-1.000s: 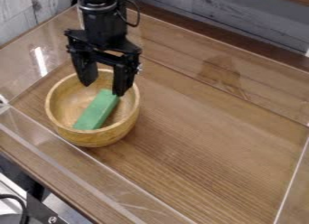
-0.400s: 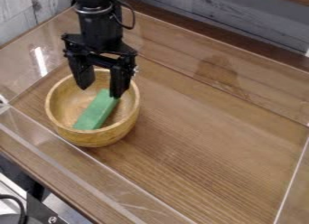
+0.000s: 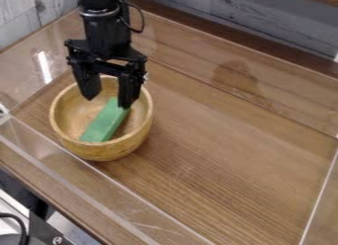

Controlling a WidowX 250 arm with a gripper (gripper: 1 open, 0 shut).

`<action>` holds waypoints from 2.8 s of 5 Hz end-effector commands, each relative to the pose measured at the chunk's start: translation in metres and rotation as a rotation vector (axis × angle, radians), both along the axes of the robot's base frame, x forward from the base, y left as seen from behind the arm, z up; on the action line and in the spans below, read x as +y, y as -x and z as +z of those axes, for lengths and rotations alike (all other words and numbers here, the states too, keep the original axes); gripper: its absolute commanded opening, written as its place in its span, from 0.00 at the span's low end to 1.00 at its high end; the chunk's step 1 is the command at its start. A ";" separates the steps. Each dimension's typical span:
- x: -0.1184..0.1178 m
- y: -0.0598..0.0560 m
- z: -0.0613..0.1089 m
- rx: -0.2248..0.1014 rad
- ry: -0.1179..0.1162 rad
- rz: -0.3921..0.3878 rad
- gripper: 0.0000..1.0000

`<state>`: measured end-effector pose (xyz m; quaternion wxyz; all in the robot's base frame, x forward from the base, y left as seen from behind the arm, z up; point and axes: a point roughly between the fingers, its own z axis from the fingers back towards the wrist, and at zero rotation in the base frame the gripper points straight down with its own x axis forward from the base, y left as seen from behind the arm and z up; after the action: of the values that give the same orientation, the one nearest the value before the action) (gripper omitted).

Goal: Remove the green block from inside the brown bowl and put it on the table

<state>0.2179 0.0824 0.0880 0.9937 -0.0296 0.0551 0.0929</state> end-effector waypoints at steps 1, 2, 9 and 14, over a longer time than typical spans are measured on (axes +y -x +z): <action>0.005 -0.004 0.008 -0.031 -0.001 0.005 1.00; 0.006 -0.003 0.009 -0.030 0.009 0.010 1.00; 0.013 0.005 -0.023 -0.028 0.005 -0.018 1.00; 0.018 0.002 -0.036 -0.041 0.018 -0.019 1.00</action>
<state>0.2109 0.0962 0.0461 0.9946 -0.0452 0.0525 0.0775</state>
